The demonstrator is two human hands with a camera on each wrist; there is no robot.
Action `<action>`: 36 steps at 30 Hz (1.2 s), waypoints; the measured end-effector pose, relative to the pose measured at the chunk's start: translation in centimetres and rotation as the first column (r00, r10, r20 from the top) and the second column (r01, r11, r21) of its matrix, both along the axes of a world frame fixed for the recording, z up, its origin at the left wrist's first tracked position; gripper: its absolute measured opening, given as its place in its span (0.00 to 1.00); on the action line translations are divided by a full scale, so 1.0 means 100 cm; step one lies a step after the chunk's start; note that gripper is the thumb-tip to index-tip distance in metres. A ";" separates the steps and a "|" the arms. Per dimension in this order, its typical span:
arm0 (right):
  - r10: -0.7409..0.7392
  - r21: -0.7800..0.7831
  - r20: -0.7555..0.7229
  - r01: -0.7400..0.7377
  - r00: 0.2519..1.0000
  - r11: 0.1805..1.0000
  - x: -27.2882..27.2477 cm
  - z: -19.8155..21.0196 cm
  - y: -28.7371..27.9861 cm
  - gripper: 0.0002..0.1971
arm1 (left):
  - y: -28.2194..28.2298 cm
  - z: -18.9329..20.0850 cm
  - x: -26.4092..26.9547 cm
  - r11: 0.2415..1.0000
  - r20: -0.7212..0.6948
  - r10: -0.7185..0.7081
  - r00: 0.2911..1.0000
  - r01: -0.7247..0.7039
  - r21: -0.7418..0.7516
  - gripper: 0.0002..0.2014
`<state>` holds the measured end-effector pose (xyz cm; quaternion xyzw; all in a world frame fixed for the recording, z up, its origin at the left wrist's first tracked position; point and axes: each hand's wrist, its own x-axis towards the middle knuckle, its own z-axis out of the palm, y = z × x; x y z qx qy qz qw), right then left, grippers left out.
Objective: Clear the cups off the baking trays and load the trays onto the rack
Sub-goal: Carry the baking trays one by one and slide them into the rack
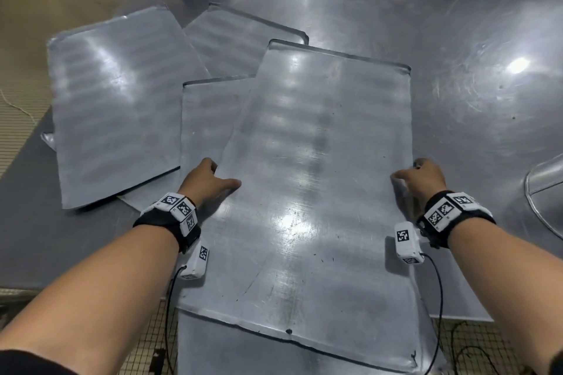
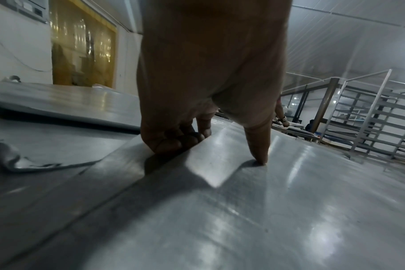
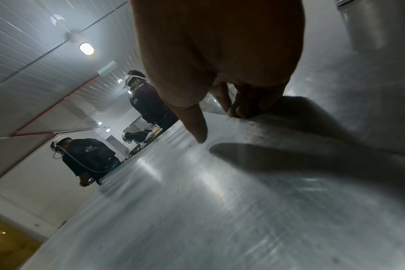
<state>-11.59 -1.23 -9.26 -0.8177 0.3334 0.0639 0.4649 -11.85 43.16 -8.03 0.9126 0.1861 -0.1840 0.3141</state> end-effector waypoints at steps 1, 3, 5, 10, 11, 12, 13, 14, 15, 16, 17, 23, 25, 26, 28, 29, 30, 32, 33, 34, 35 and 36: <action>0.005 0.018 0.015 -0.005 1.000 1.000 0.003 -0.003 0.001 0.15 | 0.002 0.000 -0.002 1.000 -0.003 0.007 1.000 -0.007 0.011 0.32; 0.035 0.023 0.042 -0.036 0.999 0.999 0.007 -0.002 0.007 0.21 | 0.006 -0.001 -0.007 0.999 -0.003 0.025 1.000 -0.025 0.036 0.36; 0.056 0.038 0.061 -0.059 0.997 0.998 0.013 -0.003 0.011 0.24 | 0.011 -0.002 -0.013 0.997 0.004 0.048 0.999 -0.048 0.061 0.40; 0.149 -0.003 0.069 -0.149 0.986 0.989 0.034 -0.018 0.025 0.19 | 0.030 -0.002 -0.026 0.992 0.032 0.092 0.995 -0.094 0.081 0.42; 0.162 -0.006 0.070 -0.161 0.984 0.987 0.037 -0.020 0.029 0.18 | 0.035 -0.002 -0.029 0.992 0.047 0.102 0.994 -0.105 0.075 0.42; 0.178 0.002 0.073 -0.179 0.981 0.984 0.040 -0.022 0.032 0.18 | 0.038 -0.001 -0.031 0.991 0.056 0.111 0.992 -0.115 0.075 0.40; 0.190 0.009 0.072 -0.191 0.979 0.982 0.044 -0.024 0.035 0.18 | 0.043 0.000 -0.034 0.989 0.061 0.120 0.991 -0.125 0.080 0.38; 0.209 0.013 0.072 -0.210 0.975 0.978 0.046 -0.027 0.038 0.19 | 0.046 0.000 -0.037 0.987 0.061 0.129 0.990 -0.134 0.090 0.37; 0.223 0.010 0.067 -0.224 0.973 0.975 0.049 -0.029 0.041 0.21 | 0.050 -0.001 -0.040 0.985 0.059 0.138 0.989 -0.143 0.101 0.38; 0.238 0.012 0.076 -0.240 0.968 0.971 0.052 -0.031 0.043 0.24 | 0.052 -0.001 -0.044 0.982 0.056 0.139 0.989 -0.145 0.118 0.38; 0.249 0.027 0.082 -0.252 0.965 0.967 0.055 -0.037 0.044 0.28 | 0.055 -0.002 -0.049 0.979 0.052 0.136 0.989 -0.142 0.143 0.37; 0.275 0.133 0.123 -0.291 0.954 0.948 0.060 -0.032 0.061 0.32 | 0.066 -0.009 -0.072 0.967 0.007 0.145 0.989 -0.144 0.209 0.38; 0.273 0.157 0.126 -0.291 0.954 0.944 0.065 -0.040 0.058 0.35 | 0.068 -0.008 -0.075 0.970 -0.008 0.155 0.988 -0.151 0.190 0.34; 0.268 0.166 0.130 -0.287 0.955 0.943 0.067 -0.044 0.056 0.36 | 0.068 -0.008 -0.075 0.971 -0.014 0.160 0.987 -0.155 0.180 0.32; 0.248 0.175 0.128 -0.268 0.960 0.947 0.065 -0.042 0.057 0.37 | 0.069 -0.006 -0.072 0.973 -0.006 0.163 0.987 -0.160 0.164 0.29; 0.241 0.164 0.125 -0.260 0.962 0.952 0.062 -0.038 0.059 0.38 | 0.069 -0.006 -0.070 0.975 0.000 0.166 0.986 -0.164 0.150 0.28; 0.242 0.142 0.117 -0.257 0.963 0.956 0.060 -0.035 0.060 0.37 | 0.069 -0.005 -0.067 0.976 0.005 0.172 0.985 -0.171 0.131 0.27; 0.262 0.087 0.108 -0.272 0.959 0.958 0.059 -0.035 0.058 0.33 | 0.070 -0.004 -0.060 0.978 0.013 0.182 0.983 -0.182 0.106 0.28; 0.280 0.068 0.108 -0.288 0.954 0.955 0.058 -0.035 0.057 0.31 | 0.070 -0.003 -0.055 0.978 0.019 0.178 0.984 -0.179 0.104 0.27; 0.298 0.056 0.109 -0.305 0.948 0.951 0.059 -0.035 0.057 0.28 | 0.071 -0.003 -0.051 0.979 0.028 0.170 0.985 -0.172 0.107 0.25; 0.320 0.043 0.108 -0.326 0.941 0.944 0.060 -0.036 0.055 0.25 | 0.071 -0.002 -0.048 0.979 0.040 0.162 0.986 -0.166 0.115 0.23; 0.335 0.038 0.109 -0.341 0.936 0.939 0.061 -0.036 0.055 0.23 | 0.071 -0.002 -0.046 0.979 0.043 0.153 0.987 -0.157 0.132 0.22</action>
